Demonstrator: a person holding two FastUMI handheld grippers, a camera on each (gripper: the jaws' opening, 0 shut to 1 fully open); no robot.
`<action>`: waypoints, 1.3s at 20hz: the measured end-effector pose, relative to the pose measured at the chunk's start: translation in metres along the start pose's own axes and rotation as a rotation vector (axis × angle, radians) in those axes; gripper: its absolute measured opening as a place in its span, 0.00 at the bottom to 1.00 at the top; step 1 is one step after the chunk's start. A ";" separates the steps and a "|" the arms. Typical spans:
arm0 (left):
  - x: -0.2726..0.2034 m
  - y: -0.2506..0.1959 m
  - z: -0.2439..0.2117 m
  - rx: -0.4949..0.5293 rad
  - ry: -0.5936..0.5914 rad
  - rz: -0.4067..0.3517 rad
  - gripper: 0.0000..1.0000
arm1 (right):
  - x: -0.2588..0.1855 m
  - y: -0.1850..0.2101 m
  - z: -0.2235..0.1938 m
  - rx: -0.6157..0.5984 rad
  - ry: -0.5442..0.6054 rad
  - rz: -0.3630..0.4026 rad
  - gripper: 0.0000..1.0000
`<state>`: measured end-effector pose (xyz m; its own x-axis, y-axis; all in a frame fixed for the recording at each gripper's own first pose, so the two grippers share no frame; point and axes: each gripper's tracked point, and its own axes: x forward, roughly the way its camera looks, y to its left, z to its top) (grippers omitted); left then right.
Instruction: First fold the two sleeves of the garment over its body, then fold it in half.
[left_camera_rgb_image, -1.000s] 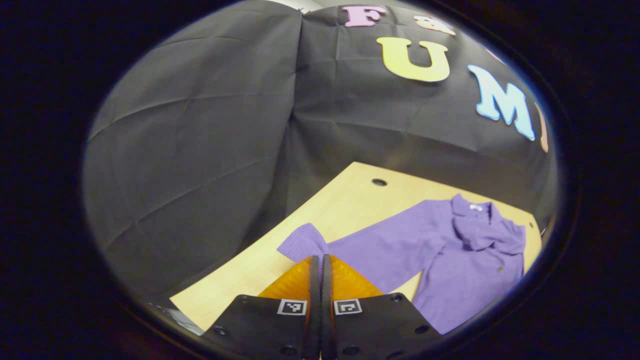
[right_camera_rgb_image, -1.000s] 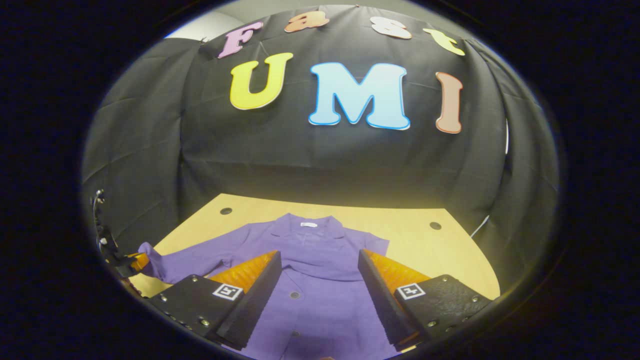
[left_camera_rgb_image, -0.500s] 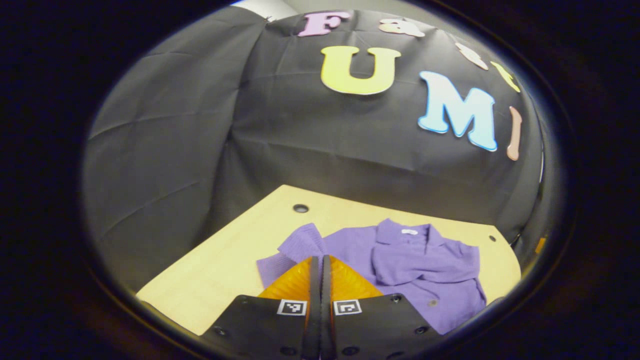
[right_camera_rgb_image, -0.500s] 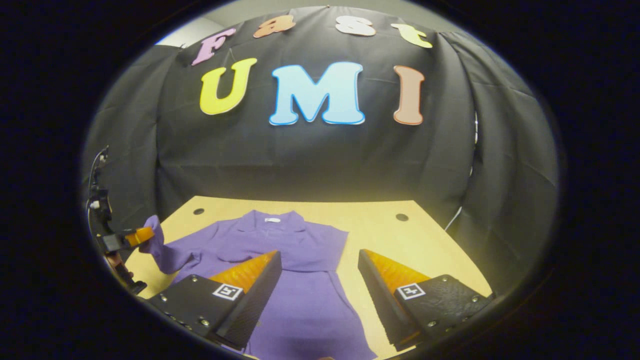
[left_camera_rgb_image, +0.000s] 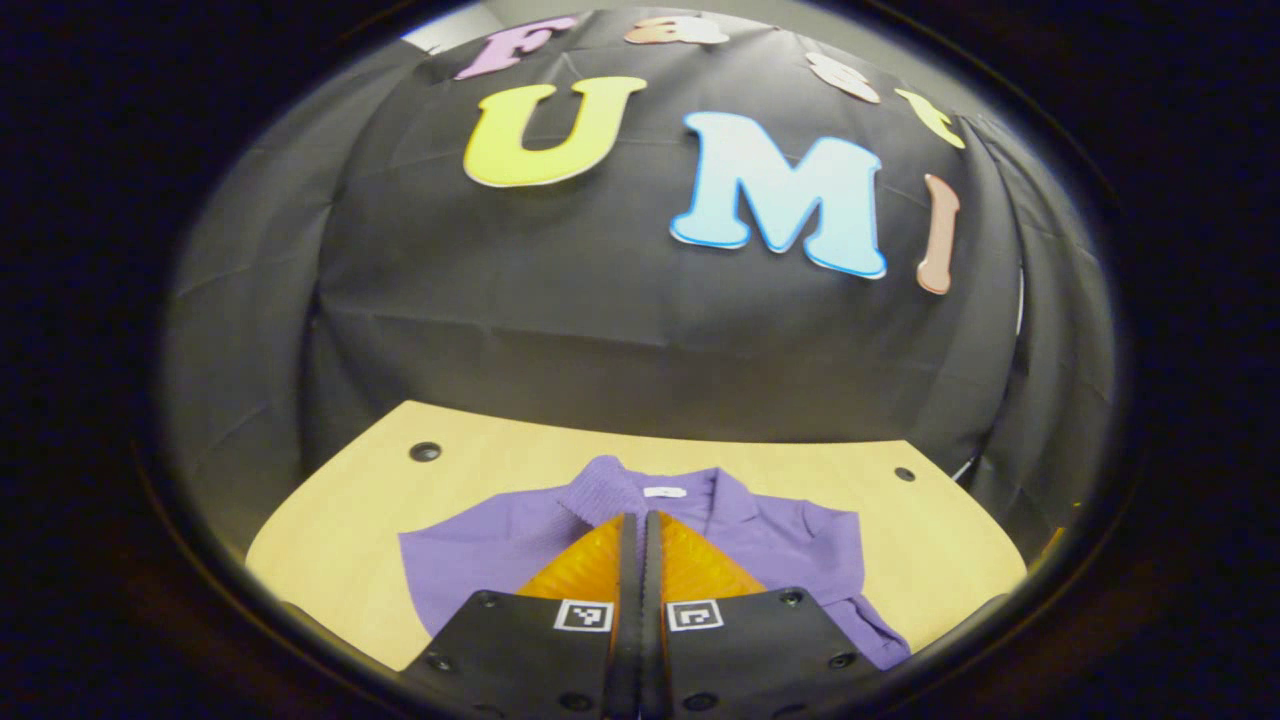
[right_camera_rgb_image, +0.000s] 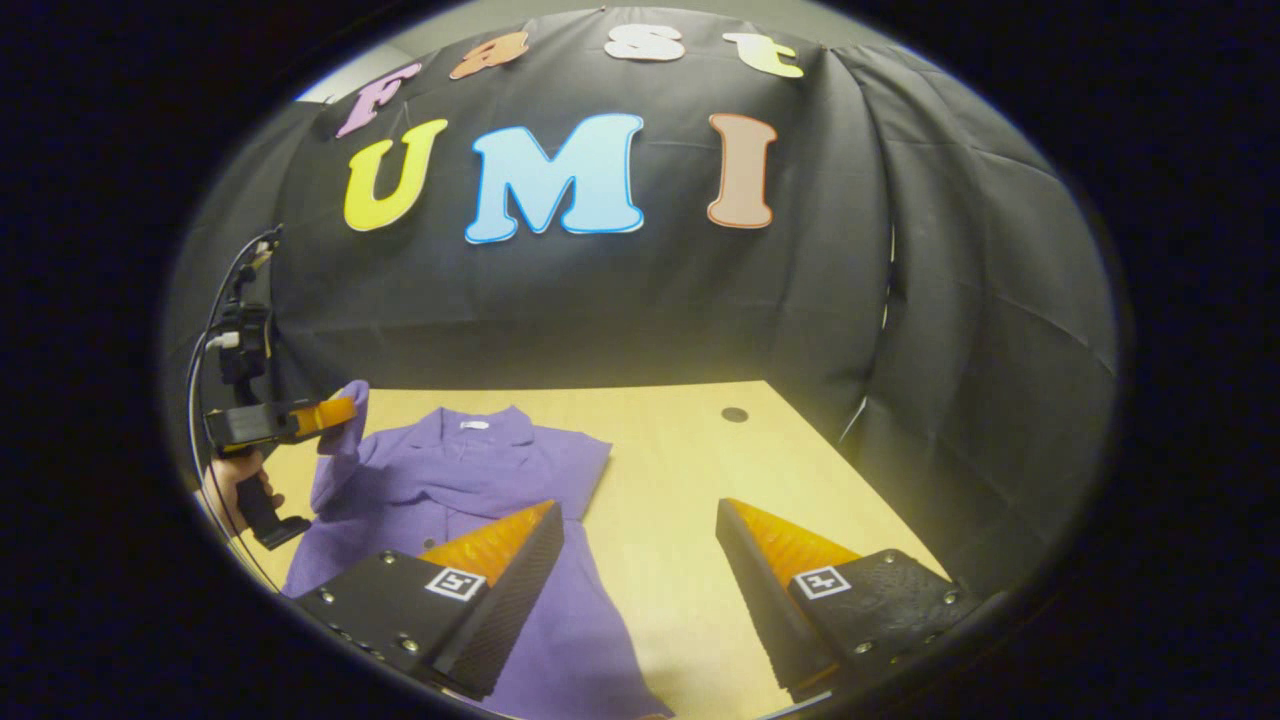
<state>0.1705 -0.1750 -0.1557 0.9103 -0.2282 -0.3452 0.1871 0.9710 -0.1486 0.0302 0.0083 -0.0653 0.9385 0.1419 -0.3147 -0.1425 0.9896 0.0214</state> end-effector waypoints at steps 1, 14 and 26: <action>0.006 -0.016 0.001 0.015 0.002 -0.022 0.06 | 0.001 -0.007 -0.001 0.003 0.002 -0.006 0.96; 0.066 -0.157 -0.079 0.159 0.121 -0.173 0.06 | 0.012 -0.035 -0.052 -0.025 0.091 0.068 0.96; 0.060 -0.181 -0.117 0.111 0.211 -0.284 0.17 | -0.003 -0.032 -0.066 -0.005 0.110 0.027 0.96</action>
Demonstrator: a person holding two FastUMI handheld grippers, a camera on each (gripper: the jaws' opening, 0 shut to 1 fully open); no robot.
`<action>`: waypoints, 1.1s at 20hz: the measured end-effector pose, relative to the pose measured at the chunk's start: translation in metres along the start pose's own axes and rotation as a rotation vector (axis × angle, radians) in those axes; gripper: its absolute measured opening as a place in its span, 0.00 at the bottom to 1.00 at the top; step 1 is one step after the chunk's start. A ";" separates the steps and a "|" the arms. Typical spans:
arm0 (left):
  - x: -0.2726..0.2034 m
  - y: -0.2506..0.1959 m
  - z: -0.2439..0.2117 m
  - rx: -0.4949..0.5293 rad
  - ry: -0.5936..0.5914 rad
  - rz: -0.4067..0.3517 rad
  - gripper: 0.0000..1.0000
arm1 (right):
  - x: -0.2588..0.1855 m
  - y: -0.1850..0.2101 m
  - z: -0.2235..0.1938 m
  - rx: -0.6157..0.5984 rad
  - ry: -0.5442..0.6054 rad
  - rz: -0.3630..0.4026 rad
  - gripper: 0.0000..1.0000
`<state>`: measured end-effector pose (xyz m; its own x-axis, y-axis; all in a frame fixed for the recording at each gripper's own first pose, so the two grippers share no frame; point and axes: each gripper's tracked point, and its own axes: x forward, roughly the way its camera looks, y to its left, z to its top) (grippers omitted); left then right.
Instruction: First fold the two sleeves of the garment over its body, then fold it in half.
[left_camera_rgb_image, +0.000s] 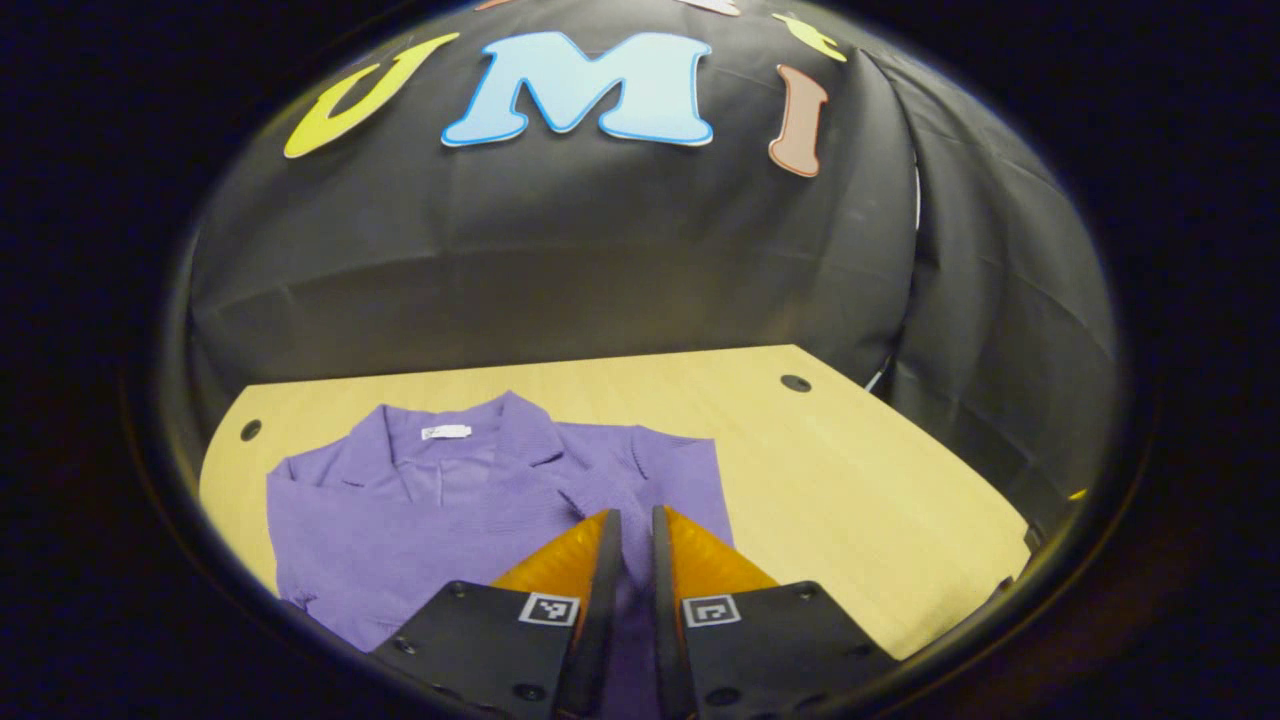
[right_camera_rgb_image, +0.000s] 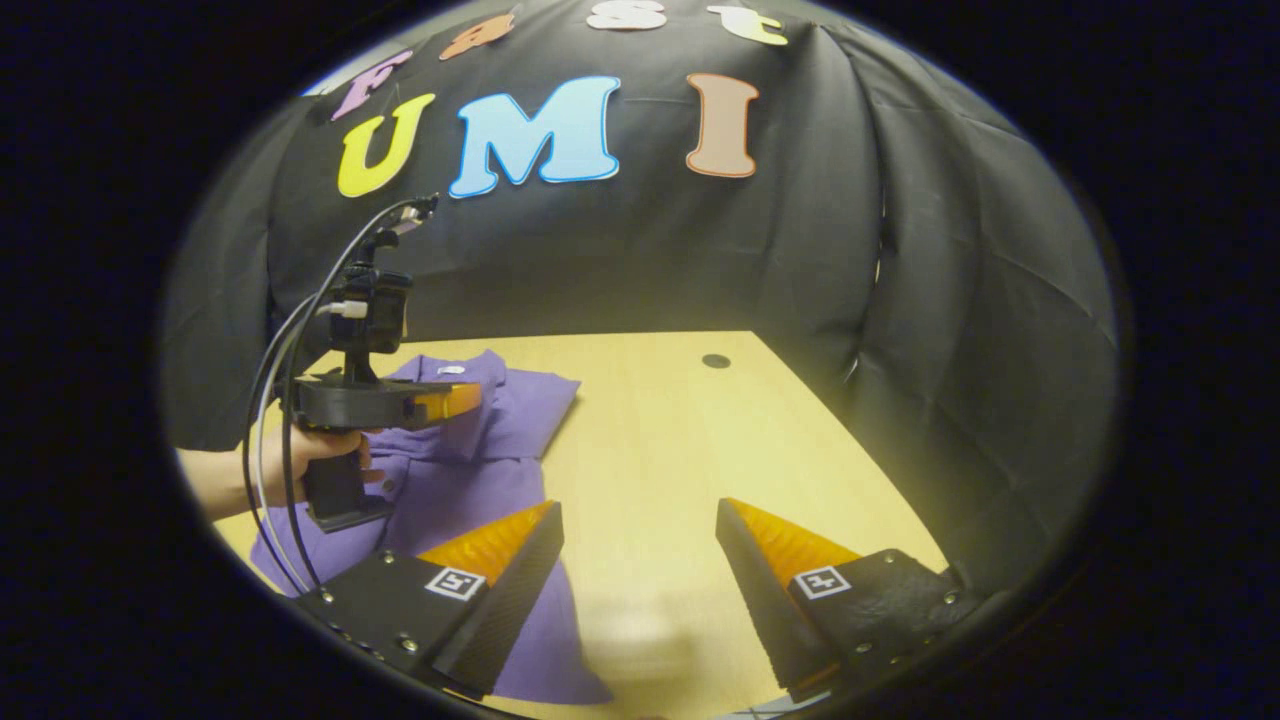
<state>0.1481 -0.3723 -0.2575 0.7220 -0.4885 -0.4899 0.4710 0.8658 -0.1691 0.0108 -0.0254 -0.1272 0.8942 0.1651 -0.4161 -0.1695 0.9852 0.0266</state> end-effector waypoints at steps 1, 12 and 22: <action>-0.007 -0.007 -0.001 -0.011 -0.003 -0.035 0.31 | -0.002 0.004 0.000 -0.005 -0.002 0.001 0.96; -0.127 0.044 -0.008 -0.017 -0.085 0.007 0.96 | -0.037 0.035 -0.024 -0.018 -0.005 -0.044 0.96; -0.280 0.135 -0.101 -0.022 -0.063 0.112 0.95 | -0.078 0.047 -0.087 0.035 0.047 -0.124 0.96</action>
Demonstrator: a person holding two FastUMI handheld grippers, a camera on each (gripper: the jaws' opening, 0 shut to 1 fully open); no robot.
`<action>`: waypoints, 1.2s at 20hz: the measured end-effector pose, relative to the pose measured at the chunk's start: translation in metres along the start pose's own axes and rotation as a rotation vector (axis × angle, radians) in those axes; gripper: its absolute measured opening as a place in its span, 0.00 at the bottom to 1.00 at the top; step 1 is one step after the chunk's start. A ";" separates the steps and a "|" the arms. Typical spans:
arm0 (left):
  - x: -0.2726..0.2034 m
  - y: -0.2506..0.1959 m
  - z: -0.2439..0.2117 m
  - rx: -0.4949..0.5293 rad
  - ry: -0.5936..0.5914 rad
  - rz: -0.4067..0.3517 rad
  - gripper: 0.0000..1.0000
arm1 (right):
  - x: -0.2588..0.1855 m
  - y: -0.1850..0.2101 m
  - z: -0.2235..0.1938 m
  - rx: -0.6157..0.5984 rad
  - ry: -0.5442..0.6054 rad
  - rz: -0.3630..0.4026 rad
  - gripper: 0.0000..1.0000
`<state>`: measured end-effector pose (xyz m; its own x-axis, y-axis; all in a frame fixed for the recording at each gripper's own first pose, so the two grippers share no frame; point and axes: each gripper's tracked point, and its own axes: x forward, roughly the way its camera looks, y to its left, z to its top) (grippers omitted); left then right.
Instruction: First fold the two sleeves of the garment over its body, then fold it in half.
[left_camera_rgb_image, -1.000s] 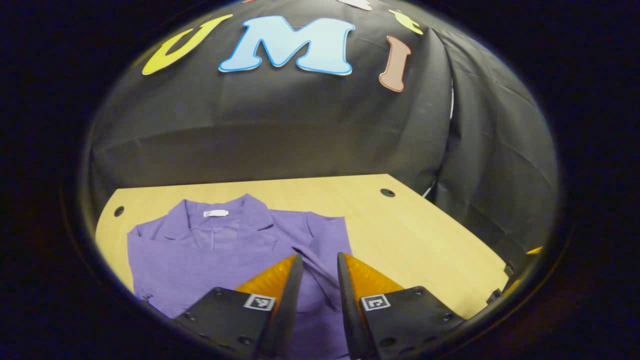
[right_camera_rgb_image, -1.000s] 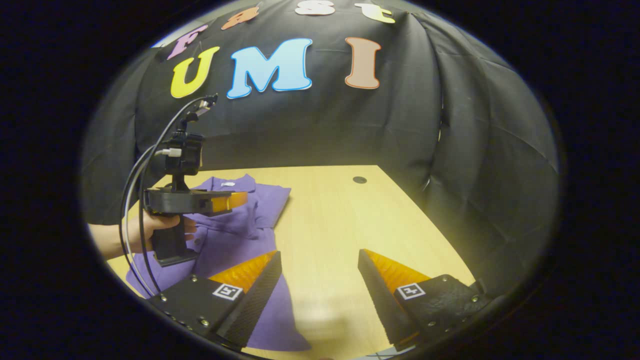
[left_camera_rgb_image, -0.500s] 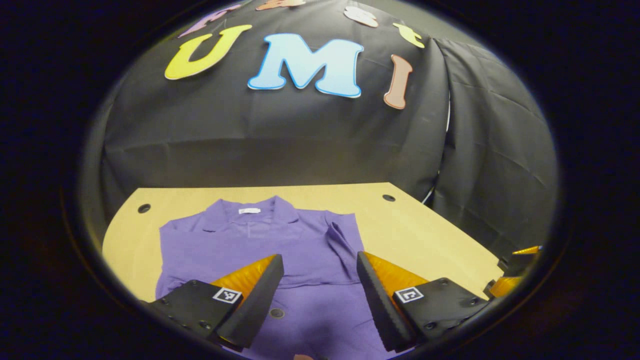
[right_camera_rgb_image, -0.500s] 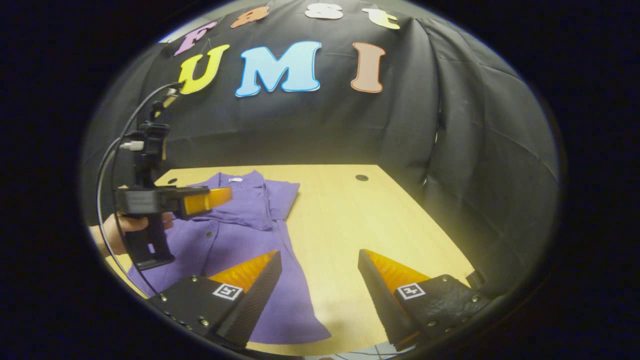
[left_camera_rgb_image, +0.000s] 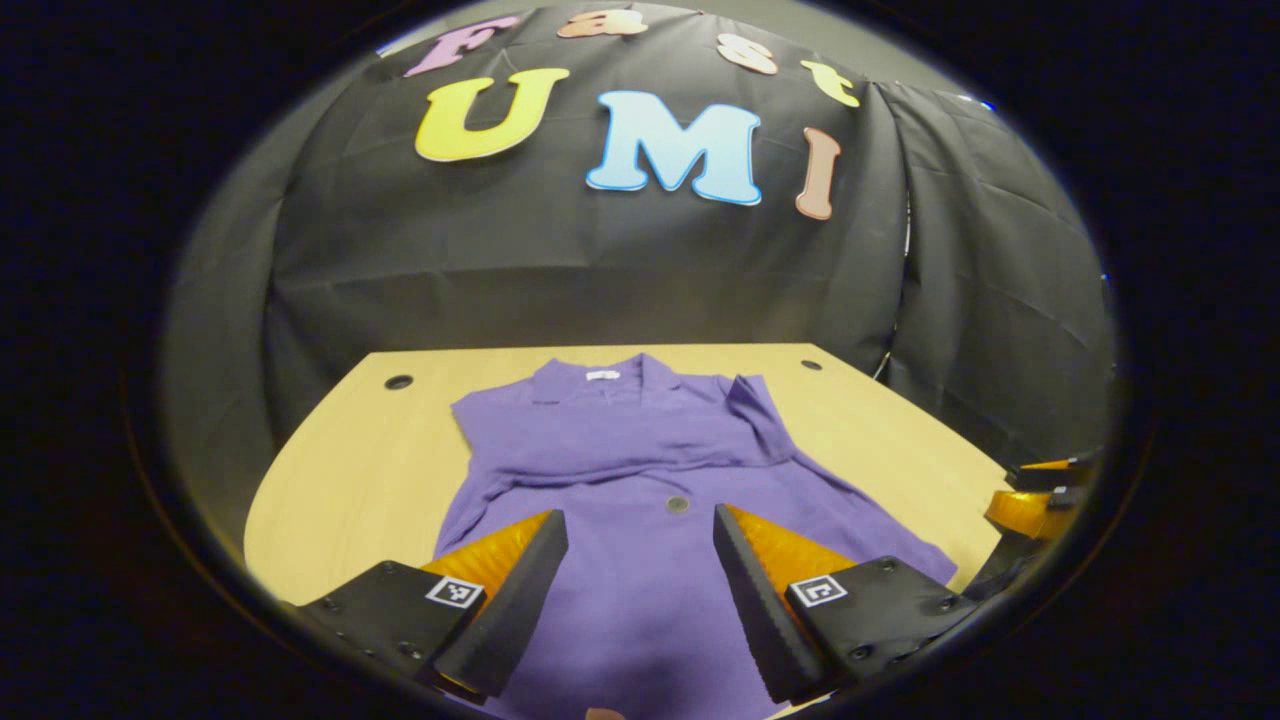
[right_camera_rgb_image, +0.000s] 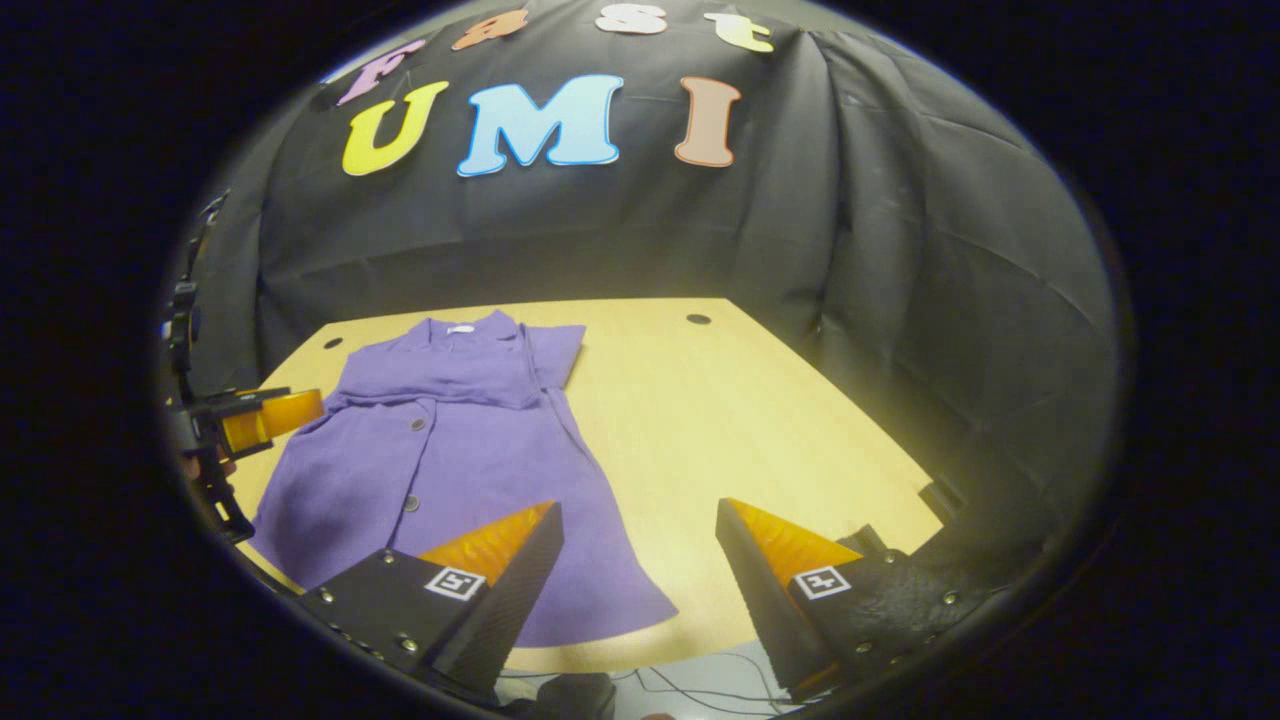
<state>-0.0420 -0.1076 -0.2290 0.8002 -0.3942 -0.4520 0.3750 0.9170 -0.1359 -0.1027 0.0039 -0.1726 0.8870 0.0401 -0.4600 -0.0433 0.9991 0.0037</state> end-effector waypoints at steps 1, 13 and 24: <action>-0.015 0.010 -0.012 0.001 0.008 0.008 0.95 | -0.002 -0.001 -0.006 0.002 0.006 -0.008 0.96; -0.119 0.093 -0.123 0.001 0.096 0.140 0.96 | 0.010 0.008 -0.067 -0.010 0.138 0.050 0.96; -0.151 0.095 -0.195 -0.099 0.221 0.202 0.95 | 0.040 0.000 -0.101 0.026 0.243 0.097 0.96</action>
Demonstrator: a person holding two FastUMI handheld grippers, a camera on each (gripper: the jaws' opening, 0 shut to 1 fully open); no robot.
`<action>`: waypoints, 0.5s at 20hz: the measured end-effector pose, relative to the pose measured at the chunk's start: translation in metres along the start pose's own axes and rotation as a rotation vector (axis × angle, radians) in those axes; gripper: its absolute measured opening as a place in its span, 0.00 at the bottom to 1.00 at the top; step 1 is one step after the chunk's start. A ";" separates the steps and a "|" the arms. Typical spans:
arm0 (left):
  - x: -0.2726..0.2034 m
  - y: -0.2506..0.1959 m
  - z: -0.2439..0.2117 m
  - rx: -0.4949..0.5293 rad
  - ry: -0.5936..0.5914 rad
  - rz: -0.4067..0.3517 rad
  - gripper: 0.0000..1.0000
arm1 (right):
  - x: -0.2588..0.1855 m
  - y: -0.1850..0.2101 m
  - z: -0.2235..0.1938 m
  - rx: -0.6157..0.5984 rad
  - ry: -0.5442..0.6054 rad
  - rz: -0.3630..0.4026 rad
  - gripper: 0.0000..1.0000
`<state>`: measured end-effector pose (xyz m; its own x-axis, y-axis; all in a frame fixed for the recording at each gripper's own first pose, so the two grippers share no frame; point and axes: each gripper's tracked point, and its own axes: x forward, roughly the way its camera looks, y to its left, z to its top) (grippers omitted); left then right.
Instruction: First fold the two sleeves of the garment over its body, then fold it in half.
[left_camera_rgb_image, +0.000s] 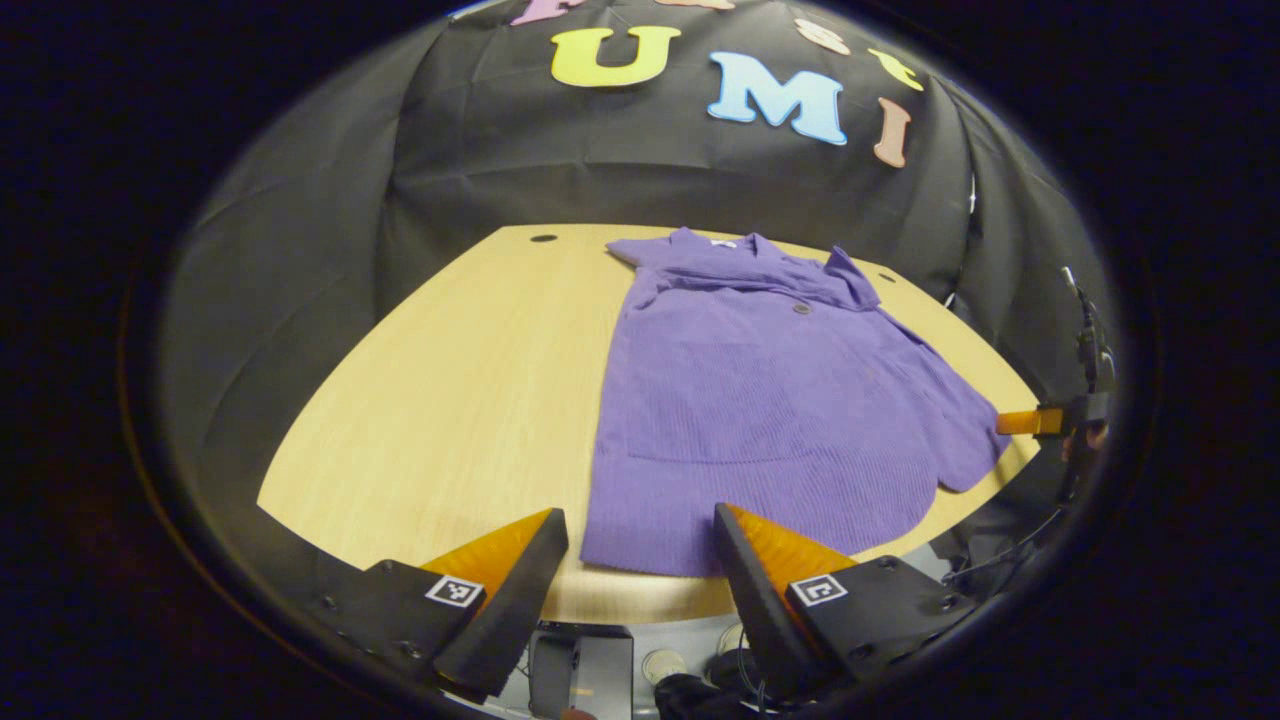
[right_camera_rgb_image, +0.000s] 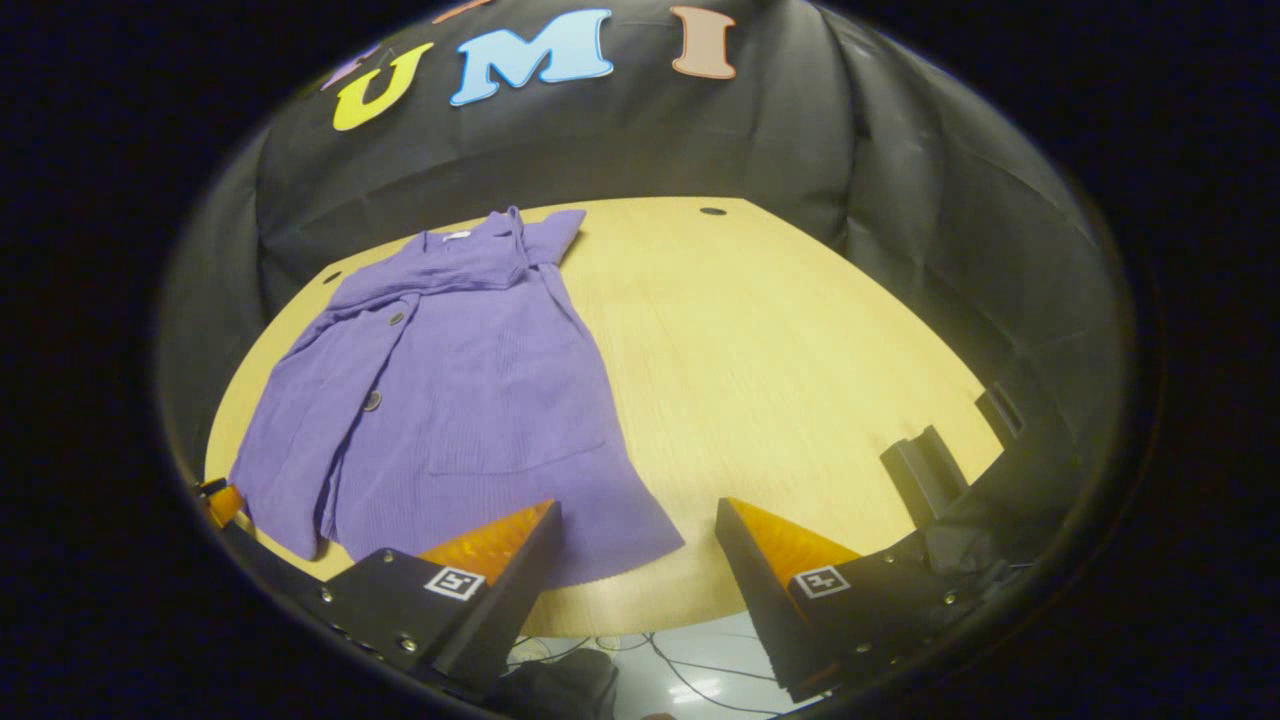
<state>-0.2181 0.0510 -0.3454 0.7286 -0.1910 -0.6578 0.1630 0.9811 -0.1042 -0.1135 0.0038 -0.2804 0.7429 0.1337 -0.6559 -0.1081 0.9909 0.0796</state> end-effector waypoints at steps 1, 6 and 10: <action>0.002 -0.003 0.001 0.022 -0.011 0.003 0.93 | 0.000 0.001 -0.002 -0.002 0.004 0.011 0.96; 0.008 -0.018 0.000 0.055 -0.019 0.019 0.93 | 0.008 0.017 -0.006 -0.062 0.013 0.037 0.97; 0.011 -0.022 0.002 0.043 -0.022 0.033 0.89 | 0.010 0.021 -0.005 -0.063 0.009 0.060 0.96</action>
<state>-0.2124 0.0272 -0.3491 0.7482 -0.1600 -0.6439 0.1668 0.9847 -0.0509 -0.1119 0.0259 -0.2894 0.7281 0.1926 -0.6578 -0.1940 0.9784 0.0717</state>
